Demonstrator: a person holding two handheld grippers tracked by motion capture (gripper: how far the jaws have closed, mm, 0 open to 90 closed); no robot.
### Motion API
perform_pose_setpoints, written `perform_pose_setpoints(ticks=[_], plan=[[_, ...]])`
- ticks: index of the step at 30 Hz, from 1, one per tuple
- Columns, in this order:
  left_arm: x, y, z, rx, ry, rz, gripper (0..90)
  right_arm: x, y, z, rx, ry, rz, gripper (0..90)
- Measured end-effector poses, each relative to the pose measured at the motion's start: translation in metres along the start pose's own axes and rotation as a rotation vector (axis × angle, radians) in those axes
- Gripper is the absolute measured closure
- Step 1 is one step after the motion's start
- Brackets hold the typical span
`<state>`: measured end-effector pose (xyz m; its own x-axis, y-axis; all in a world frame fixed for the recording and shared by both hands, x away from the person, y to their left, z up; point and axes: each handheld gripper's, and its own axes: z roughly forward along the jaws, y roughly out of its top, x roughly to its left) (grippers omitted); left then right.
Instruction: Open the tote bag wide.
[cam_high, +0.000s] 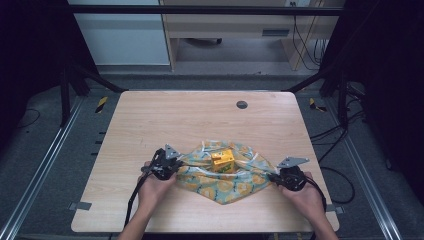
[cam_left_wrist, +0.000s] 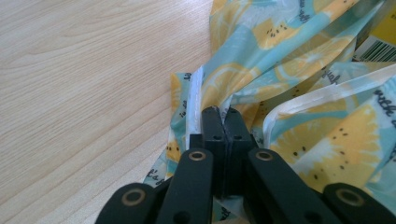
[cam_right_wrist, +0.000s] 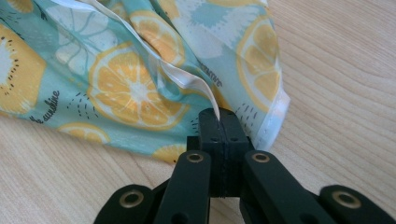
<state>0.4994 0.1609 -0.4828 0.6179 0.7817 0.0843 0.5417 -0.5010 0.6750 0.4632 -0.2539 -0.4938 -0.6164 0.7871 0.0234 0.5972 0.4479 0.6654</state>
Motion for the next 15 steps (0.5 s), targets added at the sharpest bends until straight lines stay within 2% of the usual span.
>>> perform_pose_setpoints(ticks=[5,8,11,12,13,15], plan=[[0.0,-0.001,0.001,0.004,-0.002,0.006,89.7,0.001,0.0,-0.003,-0.004,-0.003,-0.009,90.0],[0.001,-0.001,0.001,0.006,-0.013,-0.005,89.8,0.001,-0.001,-0.003,0.0,-0.003,-0.009,90.0],[-0.002,-0.001,-0.003,-0.031,-0.005,0.017,89.4,0.002,0.0,-0.005,-0.001,0.002,-0.014,90.0],[-0.002,-0.001,-0.006,-0.042,-0.003,0.019,87.3,0.004,0.0,-0.007,-0.015,0.02,-0.026,90.0],[-0.001,-0.001,-0.008,-0.064,-0.006,0.01,82.9,0.004,0.0,-0.01,-0.033,0.023,-0.029,85.8],[-0.001,-0.001,-0.014,-0.107,-0.015,-0.003,73.1,0.004,0.001,-0.017,-0.075,0.012,-0.013,70.3]])
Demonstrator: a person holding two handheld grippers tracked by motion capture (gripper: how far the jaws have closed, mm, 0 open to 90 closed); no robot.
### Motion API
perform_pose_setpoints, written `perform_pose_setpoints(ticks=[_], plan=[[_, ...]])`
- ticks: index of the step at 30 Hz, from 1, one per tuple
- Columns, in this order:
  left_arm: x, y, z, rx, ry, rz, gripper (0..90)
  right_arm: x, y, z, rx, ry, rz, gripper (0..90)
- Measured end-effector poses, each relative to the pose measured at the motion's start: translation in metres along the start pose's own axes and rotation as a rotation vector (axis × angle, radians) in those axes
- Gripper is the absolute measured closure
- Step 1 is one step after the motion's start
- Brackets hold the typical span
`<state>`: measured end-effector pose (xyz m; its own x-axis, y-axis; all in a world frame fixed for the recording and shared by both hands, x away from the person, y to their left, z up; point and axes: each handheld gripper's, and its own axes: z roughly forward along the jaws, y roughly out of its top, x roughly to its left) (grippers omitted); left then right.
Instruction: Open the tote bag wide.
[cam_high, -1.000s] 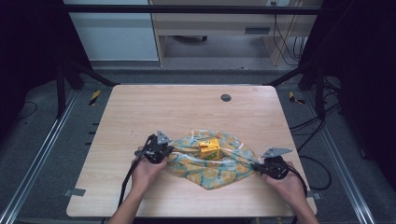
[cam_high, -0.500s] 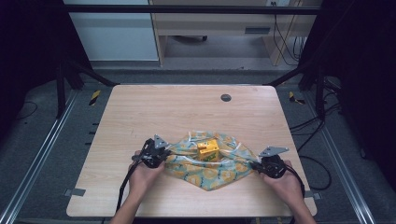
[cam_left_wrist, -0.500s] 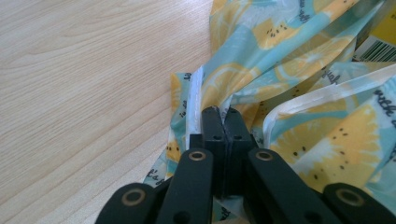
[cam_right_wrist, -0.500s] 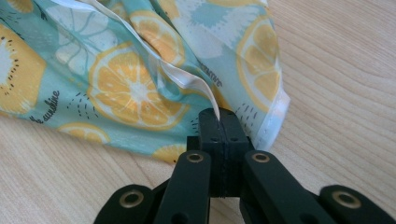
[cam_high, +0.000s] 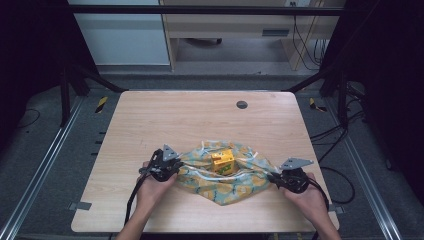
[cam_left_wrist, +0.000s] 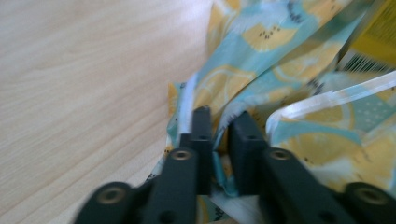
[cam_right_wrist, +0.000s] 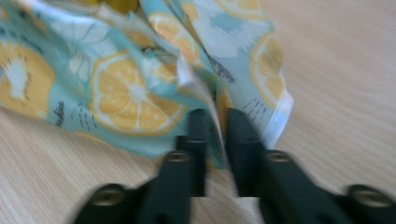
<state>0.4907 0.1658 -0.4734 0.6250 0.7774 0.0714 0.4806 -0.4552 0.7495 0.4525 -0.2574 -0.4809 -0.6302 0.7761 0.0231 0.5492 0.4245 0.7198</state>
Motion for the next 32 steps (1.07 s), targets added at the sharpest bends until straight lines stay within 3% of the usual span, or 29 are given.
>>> perform_pose_setpoints(ticks=[4,9,13,16,18,22,26,29,32], plan=[[-0.002,0.005,-0.012,-0.066,0.016,0.001,44.6,-0.002,0.005,-0.016,-0.072,-0.048,0.018,43.3],[-0.005,0.014,-0.028,-0.171,-0.038,-0.016,31.2,0.001,0.014,-0.039,-0.192,-0.067,0.02,23.5],[-0.011,0.023,-0.04,-0.224,-0.046,-0.003,24.4,0.004,0.023,-0.051,-0.236,-0.066,0.005,15.4],[-0.01,0.029,-0.052,-0.252,-0.012,0.013,19.1,0.003,0.025,-0.055,-0.267,-0.08,0.027,10.0],[-0.002,0.027,-0.059,-0.25,0.023,0.012,17.7,0.001,0.023,-0.056,-0.287,-0.097,0.041,8.4],[0.024,0.012,-0.075,-0.247,0.073,-0.048,14.5,-0.007,0.012,-0.064,-0.365,-0.113,0.081,8.1],[0.048,-0.019,-0.088,-0.207,0.138,-0.076,12.6,-0.012,0.001,-0.061,-0.3,-0.213,0.137,9.1],[0.061,-0.045,-0.093,-0.163,0.152,-0.131,9.6,-0.017,-0.01,-0.051,-0.234,-0.307,0.205,9.6],[0.07,-0.062,-0.096,-0.108,0.155,-0.152,6.3,-0.017,-0.016,-0.04,-0.193,-0.353,0.259,9.2]])
